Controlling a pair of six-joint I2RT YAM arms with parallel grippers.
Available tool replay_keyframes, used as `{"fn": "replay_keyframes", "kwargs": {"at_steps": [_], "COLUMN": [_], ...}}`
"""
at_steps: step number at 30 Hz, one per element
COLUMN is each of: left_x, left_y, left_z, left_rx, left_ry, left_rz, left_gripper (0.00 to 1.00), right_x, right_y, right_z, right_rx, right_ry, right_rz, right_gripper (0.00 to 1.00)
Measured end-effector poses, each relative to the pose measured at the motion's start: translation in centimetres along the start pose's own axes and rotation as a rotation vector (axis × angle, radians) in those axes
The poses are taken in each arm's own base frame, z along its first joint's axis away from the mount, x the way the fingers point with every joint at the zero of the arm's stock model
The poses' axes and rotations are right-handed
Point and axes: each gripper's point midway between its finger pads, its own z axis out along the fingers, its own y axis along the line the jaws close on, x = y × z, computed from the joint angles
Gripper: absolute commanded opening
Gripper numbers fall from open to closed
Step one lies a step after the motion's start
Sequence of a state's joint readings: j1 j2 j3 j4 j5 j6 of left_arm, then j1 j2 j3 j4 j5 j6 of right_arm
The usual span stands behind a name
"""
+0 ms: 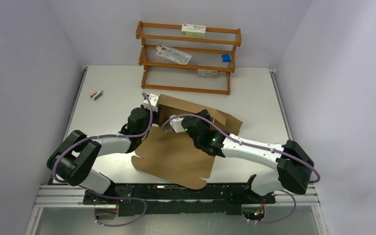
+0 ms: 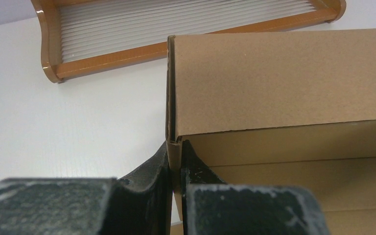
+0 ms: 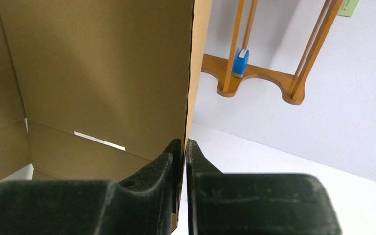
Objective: Fold the paper box
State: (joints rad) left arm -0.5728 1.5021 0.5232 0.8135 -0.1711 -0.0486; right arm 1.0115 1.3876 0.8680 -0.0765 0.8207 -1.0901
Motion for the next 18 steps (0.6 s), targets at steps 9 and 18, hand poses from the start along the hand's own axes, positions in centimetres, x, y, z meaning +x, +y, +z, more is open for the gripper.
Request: {"fn": "replay_keyframes", "kwargs": {"at_steps": [9,18], "left_x": [0.1,2.9], "left_y": [-0.2,-0.1], "left_z": [0.2,0.1], "left_rx": [0.009,0.004], "left_ry": [-0.003,0.051], "left_rz": [-0.004,-0.015], "left_gripper": [0.15,0.27], "right_x": [0.0,0.0], "right_y": [-0.3,0.1], "right_z": [-0.6,-0.9], "right_rx": [0.027,0.023], "right_ry": [0.024,0.025], "right_rz": [-0.007,0.003], "right_gripper": [0.00,0.00]}}
